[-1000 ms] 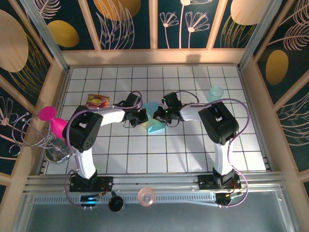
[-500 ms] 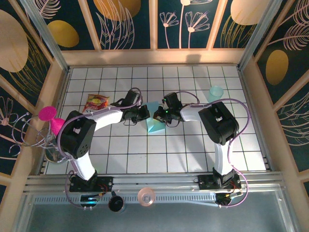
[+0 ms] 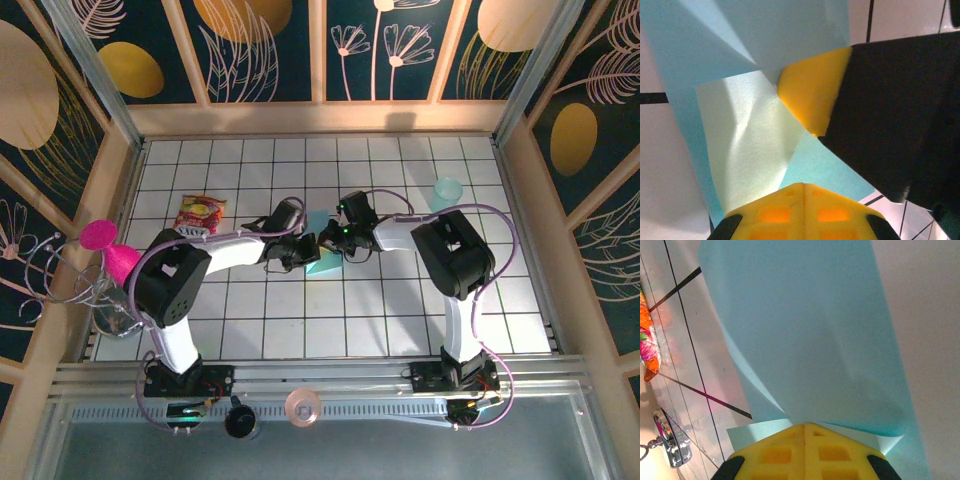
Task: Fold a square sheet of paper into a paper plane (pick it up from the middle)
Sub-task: Fold the triangle a second time at the center of the table.
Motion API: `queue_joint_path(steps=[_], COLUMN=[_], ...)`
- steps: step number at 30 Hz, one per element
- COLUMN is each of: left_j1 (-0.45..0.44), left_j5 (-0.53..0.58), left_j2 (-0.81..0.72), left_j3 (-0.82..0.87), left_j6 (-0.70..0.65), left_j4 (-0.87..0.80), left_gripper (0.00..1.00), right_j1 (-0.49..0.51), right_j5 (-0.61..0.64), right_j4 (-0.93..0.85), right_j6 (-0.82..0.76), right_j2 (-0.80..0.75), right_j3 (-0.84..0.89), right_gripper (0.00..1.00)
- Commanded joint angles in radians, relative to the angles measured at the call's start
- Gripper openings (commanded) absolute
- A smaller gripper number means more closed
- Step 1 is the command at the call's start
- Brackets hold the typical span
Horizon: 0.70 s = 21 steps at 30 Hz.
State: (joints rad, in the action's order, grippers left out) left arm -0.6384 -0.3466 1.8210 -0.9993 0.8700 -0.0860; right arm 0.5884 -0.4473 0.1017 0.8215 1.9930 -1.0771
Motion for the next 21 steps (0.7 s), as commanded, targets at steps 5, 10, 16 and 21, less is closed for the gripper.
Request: queue_joint_path(steps=[5,10,16,21], left_j1=[-0.012,-0.012,-0.012,-0.012], left_j5=[-0.012,0.006,0.017,0.018], left_j2=[0.039,0.048,0.048,0.052], left_j3=[0.001,0.000,0.007,0.017], left_j6=[-0.004,-0.017,-0.020,-0.024], left_j4=[-0.026,-0.048,-0.057,-0.060], left_gripper=[0.05,0.04,0.04,0.04], right_j1=[-0.014,-0.014,-0.014,-0.014], right_j5=[0.055,0.055,0.056,0.058], right_j4=[-0.087,-0.094,-0.099,-0.102], right_j6=[0.010,0.010,0.006,0.003], right_j2=[0.065,0.067,0.071,0.072], right_j3=[0.043,0.039,0.035,0.035], right_gripper=[0.03,0.03,0.03,0.03])
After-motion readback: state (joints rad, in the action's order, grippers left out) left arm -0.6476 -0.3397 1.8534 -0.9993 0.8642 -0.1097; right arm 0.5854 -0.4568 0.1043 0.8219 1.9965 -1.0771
